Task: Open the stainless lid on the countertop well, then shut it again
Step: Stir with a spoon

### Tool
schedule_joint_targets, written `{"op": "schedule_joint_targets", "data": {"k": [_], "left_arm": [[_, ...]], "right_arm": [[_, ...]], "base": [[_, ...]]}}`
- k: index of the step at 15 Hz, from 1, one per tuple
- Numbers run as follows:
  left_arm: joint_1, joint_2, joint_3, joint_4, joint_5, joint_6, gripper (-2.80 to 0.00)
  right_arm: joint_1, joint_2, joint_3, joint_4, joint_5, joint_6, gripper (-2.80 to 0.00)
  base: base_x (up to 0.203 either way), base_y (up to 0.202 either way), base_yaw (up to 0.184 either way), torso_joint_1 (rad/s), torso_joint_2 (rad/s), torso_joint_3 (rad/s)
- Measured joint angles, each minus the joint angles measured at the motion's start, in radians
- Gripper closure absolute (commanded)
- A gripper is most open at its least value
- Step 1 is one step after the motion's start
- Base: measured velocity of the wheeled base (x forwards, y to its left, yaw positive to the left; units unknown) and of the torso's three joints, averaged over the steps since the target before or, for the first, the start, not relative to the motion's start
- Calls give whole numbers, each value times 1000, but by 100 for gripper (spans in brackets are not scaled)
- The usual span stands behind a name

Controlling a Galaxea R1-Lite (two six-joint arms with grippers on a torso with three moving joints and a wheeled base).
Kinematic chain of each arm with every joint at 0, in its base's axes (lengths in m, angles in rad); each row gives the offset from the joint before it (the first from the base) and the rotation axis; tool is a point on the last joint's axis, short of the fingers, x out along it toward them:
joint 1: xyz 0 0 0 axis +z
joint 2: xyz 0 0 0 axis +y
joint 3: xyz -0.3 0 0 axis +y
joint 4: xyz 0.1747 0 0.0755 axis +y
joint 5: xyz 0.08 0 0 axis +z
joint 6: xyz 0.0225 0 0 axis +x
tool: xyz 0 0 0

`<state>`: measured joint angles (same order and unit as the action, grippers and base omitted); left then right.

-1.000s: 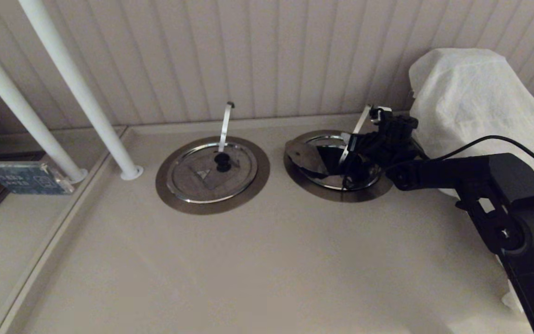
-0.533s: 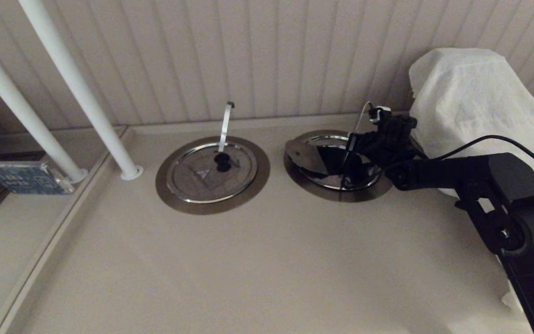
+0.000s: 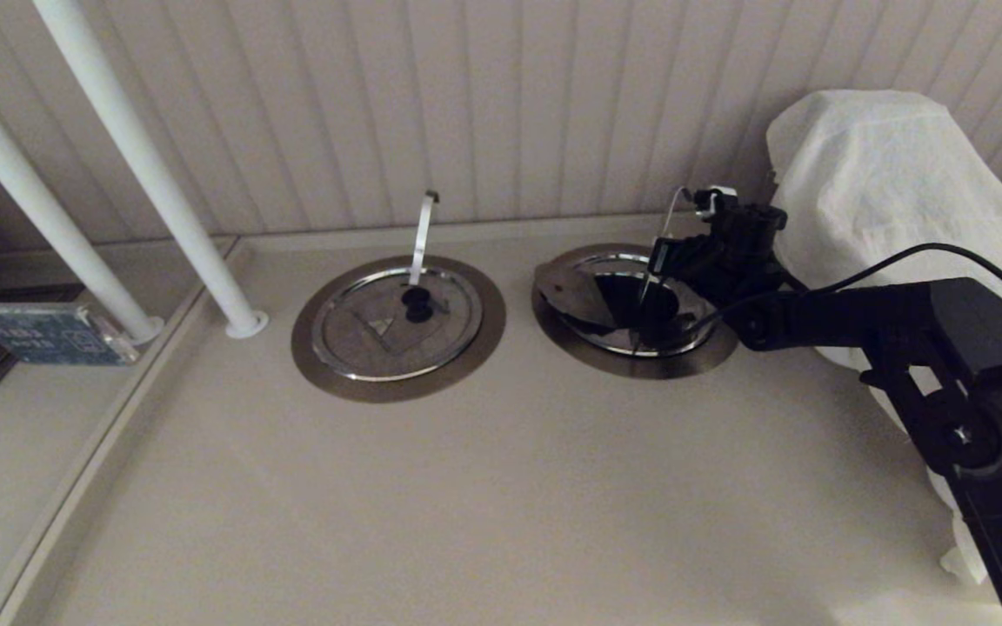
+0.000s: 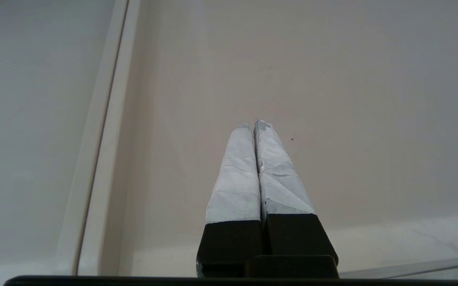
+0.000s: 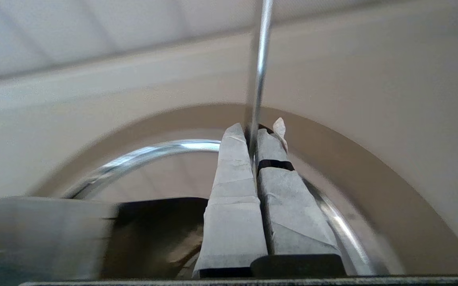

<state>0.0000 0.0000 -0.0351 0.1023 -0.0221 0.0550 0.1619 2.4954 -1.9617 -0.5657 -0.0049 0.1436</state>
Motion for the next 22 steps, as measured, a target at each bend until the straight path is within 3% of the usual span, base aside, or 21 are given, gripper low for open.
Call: {"op": "schedule_joint_targets", "data": {"k": [7, 22], "left_arm": [[0, 0, 0, 0, 0, 0, 0], [0, 0, 0, 0, 0, 0, 0]], "right_arm": [[53, -127, 126, 1, 0, 2, 0], [53, -107, 95, 7, 6, 3, 0]], "base": [[0, 0, 0, 0, 0, 0], [0, 0, 0, 0, 0, 0]]}}
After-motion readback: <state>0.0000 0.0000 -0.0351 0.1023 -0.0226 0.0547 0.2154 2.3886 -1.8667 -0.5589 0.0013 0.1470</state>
